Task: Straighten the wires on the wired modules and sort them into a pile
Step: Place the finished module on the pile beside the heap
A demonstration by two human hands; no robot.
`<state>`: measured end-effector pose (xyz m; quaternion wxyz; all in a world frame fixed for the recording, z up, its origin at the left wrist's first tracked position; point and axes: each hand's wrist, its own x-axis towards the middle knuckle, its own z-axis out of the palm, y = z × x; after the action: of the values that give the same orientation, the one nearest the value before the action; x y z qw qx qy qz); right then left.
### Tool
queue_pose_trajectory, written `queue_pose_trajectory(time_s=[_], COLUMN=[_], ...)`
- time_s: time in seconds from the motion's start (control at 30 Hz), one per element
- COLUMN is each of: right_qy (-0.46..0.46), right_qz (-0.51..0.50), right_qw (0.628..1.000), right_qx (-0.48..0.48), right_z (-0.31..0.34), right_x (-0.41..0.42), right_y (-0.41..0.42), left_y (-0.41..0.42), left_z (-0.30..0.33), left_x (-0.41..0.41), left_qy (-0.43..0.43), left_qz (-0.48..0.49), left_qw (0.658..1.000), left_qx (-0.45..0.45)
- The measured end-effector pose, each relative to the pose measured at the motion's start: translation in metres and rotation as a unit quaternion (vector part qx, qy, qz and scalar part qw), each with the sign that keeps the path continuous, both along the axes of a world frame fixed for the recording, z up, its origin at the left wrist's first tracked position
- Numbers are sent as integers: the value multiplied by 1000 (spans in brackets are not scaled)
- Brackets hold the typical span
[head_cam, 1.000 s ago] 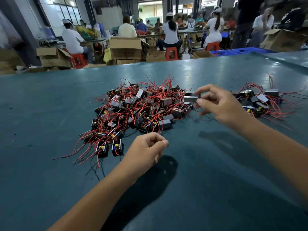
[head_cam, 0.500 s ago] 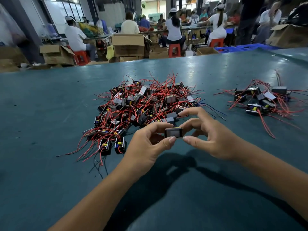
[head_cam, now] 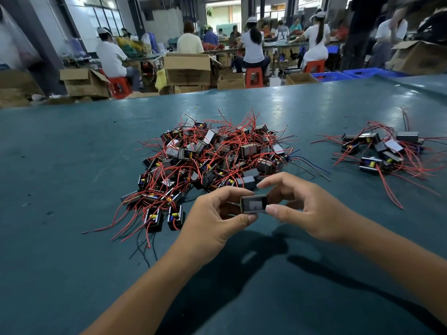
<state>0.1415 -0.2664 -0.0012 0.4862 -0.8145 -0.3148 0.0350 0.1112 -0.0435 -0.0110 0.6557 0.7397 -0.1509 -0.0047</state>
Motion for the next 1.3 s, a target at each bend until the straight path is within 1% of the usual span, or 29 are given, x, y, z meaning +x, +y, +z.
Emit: queue_pose_trajectory(time_s=[0.1, 0.2, 0.33, 0.47, 0.6, 0.73, 0.83, 0.97, 1.1, 1.23, 1.3], right_qy=[58, 93, 70, 60, 98, 149, 164, 166, 175, 161, 162], right_qz=[-5, -12, -26, -42, -43, -27, -15, -26, -25, -27, -28], right_qw=[998, 995, 996, 995, 992, 988, 986, 986, 983, 984, 985], right_qx=[39, 25, -42, -69, -60, -24, -16, -16, -43, -66, -53], right_z=[3, 4, 4, 4, 7, 9, 12, 15, 15, 16, 18], right_x=[0, 1, 0, -2, -3, -5, -6, -4, -5, -5, -3], right_y=[8, 13, 17, 20, 21, 19, 16, 13, 17, 20, 19], left_y=[-2, -5, -6, -5, -4, -4, -3, -1, -4, -3, -2], left_z=[1, 0, -4, -4, -2, -1, 0, 2, 0, 0, 1], left_x=[-3, -6, -5, -4, -4, -5, -4, -3, -5, -4, -4], left_qy=[-32, -97, -186, -213, -207, -202, -206, -218, -249, -249, -248], left_qz=[-11, -5, 1, -4, 1, 12, 14, 20, -8, -8, 0], left_qw=[999, 990, 963, 947, 945, 946, 945, 942, 930, 928, 929], left_qx=[31, 101, 198, 242, 252, 253, 256, 253, 270, 277, 273])
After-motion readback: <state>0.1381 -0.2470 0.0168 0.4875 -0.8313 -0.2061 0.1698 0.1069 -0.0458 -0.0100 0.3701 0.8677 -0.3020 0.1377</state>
